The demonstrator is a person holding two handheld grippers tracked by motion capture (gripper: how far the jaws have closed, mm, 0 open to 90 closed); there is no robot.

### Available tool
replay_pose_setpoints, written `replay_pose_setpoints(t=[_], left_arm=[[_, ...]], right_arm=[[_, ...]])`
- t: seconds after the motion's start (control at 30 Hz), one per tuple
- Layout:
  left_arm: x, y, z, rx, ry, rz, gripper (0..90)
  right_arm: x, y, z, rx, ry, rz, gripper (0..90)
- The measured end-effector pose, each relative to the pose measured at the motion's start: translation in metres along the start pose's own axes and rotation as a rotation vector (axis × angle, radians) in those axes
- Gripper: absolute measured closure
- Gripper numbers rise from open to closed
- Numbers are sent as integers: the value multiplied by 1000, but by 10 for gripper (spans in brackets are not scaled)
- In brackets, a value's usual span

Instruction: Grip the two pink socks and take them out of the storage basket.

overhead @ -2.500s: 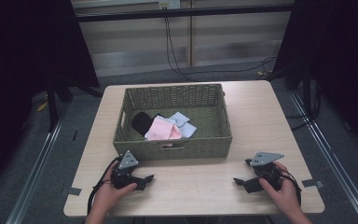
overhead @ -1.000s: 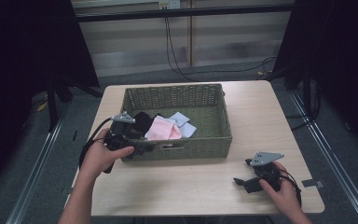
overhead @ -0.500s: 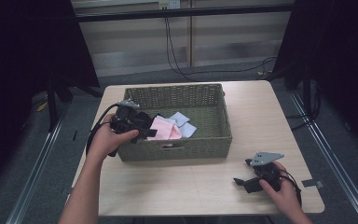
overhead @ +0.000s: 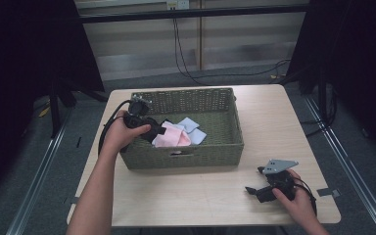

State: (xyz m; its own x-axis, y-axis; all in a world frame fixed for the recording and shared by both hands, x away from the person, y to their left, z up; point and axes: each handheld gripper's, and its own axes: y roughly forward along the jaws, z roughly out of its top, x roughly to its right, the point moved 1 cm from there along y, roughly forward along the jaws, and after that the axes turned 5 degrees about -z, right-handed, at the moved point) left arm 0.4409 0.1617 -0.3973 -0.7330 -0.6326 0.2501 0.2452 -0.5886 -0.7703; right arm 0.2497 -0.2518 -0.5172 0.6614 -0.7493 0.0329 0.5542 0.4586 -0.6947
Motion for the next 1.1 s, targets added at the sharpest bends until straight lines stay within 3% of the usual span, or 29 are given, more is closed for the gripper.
replay_pose_setpoints(t=[0.07, 0.1, 0.37, 0.53, 0.77, 0.8, 0.83, 0.9, 0.97, 1.0, 1.03, 1.1], left_arm=[[-1, 3, 2, 3, -12, 2, 280], [-4, 6, 4, -16, 5, 11, 280], [-18, 30, 14, -59, -33, 12, 283], [-24, 37, 13, -57, -62, 12, 283], [-32, 55, 3, -107, -109, -13, 297], [-33, 56, 3, -117, -107, -28, 338], [-32, 56, 3, -122, -115, -33, 453], [-30, 54, 6, -131, -105, -19, 584], [-29, 52, 7, -132, -108, -9, 636], [-29, 49, 8, -139, -115, -16, 718], [-28, 44, 10, -151, -118, -17, 854], [-26, 40, 13, -161, -127, -27, 890]], right_arm=[[0, 0, 0, 0, 0, 0, 115], [0, 0, 0, 0, 0, 0, 115], [0, 0, 0, 3, -1, -1, 115], [0, 0, 0, 5, -6, 1, 114], [0, 0, 0, 5, -6, 1, 114], [0, 0, 0, 5, -5, 1, 115], [0, 0, 0, 5, -6, 2, 115], [0, 0, 0, 5, -6, 2, 114], [0, 0, 0, 5, -8, 3, 114], [0, 0, 0, 5, -8, 3, 114], [0, 0, 0, 5, -8, 3, 115], [0, 0, 0, 5, -7, 4, 114]])
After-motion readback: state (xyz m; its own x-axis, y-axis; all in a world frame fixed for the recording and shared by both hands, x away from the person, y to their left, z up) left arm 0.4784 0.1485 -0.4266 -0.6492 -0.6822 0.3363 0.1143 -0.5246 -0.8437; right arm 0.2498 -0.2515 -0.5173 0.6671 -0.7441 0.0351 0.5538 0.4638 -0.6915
